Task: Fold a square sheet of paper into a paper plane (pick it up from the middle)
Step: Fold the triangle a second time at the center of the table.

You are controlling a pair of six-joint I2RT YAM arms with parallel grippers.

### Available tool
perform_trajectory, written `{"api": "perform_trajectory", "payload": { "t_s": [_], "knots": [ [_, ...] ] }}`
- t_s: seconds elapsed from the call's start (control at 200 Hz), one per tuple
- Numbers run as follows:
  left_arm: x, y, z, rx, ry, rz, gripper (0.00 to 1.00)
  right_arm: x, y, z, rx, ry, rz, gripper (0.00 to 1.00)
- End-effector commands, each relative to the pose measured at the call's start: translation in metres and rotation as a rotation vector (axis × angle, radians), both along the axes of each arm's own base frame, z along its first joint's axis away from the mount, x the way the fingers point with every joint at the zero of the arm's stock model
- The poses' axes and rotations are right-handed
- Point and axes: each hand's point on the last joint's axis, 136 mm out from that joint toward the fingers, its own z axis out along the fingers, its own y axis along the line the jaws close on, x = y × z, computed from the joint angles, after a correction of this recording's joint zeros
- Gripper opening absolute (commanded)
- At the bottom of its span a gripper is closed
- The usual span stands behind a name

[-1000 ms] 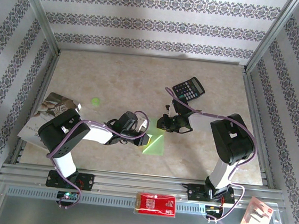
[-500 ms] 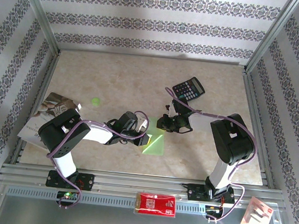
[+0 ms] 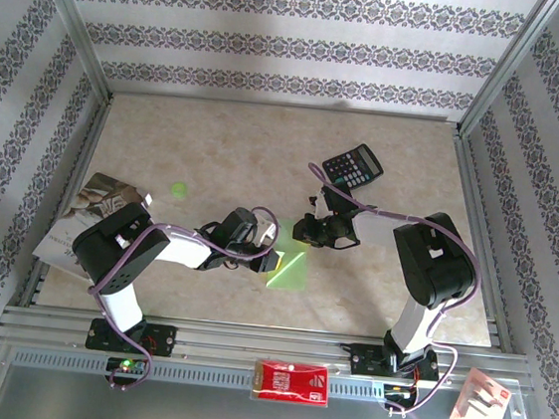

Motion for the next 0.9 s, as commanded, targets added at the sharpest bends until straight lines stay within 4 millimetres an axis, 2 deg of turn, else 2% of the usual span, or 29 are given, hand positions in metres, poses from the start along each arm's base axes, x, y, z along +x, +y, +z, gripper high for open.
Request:
{"api": "perform_trajectory", "payload": {
  "t_s": [0.0,0.3,0.445,0.639,0.759,0.894],
  "knots": [
    [-0.003,0.017,-0.03,0.102,0.064,0.026,0.0,-0.01,-0.008,-0.017,-0.059,0.054,0.012,0.2],
    [-0.007,0.021,-0.033,0.106,0.072,0.035,0.0,-0.008,-0.007,-0.011,-0.052,0.043,0.013,0.21],
    [-0.01,0.024,-0.036,0.113,0.078,0.04,0.0,0.001,-0.002,0.009,-0.021,0.009,0.022,0.23],
    [-0.011,0.027,-0.039,0.121,0.079,0.044,0.0,0.012,-0.001,0.051,0.034,-0.057,0.02,0.24],
    [-0.013,0.029,-0.041,0.128,0.081,0.047,0.0,-0.002,-0.007,0.068,0.071,-0.072,-0.016,0.22],
    [-0.013,0.029,-0.043,0.127,0.086,0.051,0.0,-0.033,-0.006,0.07,0.162,-0.055,-0.089,0.14]
  ]
}}
